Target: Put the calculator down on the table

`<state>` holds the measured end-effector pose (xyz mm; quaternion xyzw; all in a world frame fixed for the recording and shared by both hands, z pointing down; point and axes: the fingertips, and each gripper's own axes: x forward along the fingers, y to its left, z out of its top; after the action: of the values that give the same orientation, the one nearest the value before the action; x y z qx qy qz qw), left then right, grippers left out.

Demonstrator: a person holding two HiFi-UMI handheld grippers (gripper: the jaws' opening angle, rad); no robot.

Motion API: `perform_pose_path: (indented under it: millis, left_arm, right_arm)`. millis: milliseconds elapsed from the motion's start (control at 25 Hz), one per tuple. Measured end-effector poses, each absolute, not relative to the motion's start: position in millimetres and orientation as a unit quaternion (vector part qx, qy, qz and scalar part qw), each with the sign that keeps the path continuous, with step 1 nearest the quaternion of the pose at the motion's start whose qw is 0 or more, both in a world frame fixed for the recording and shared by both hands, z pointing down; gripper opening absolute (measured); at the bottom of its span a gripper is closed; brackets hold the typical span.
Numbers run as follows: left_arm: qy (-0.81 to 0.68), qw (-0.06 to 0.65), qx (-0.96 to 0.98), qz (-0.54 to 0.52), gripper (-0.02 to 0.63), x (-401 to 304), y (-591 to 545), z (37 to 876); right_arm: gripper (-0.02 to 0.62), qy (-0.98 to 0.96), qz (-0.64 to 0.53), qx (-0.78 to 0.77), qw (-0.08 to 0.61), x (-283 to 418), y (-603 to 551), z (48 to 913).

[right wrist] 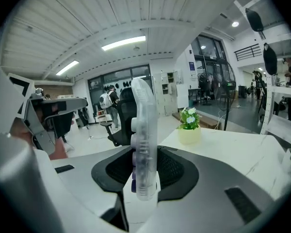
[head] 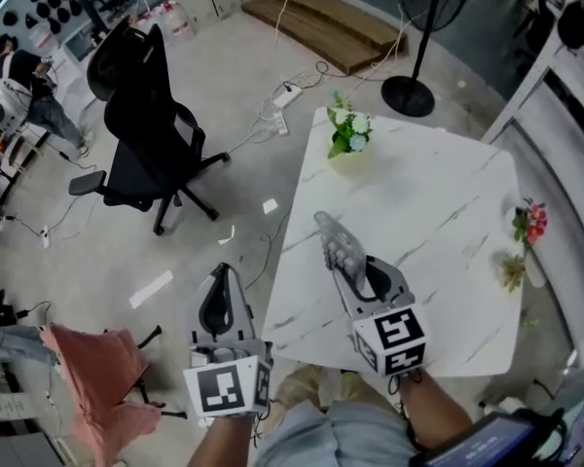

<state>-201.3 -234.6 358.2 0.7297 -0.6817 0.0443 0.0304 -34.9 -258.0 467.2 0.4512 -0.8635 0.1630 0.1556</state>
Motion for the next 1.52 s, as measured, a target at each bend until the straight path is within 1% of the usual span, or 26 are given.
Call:
perform_pose_path:
  millis: [320,1000,1520]
  left_arm:
    - [-0.676,0.053,0.733,0.059,0.008,-200.6,-236.0,386.9]
    - [-0.677,0.086,0.726,0.087,0.008,-211.3,-250.3,421.0]
    - [-0.668,0.090,0.733,0.087,0.008,-212.6,-263.2,430.3]
  right_arm:
    - [0.144,-0.855,0.196,0.444,0.184,-35.8,-251.9,505.5]
    - [0.146,-0.829,0.277,0.423,0.241,-43.7,-240.1,575.3]
    - [0.149,-0.817,0.321,0.417,0.233,-48.4,-253.2,581.6]
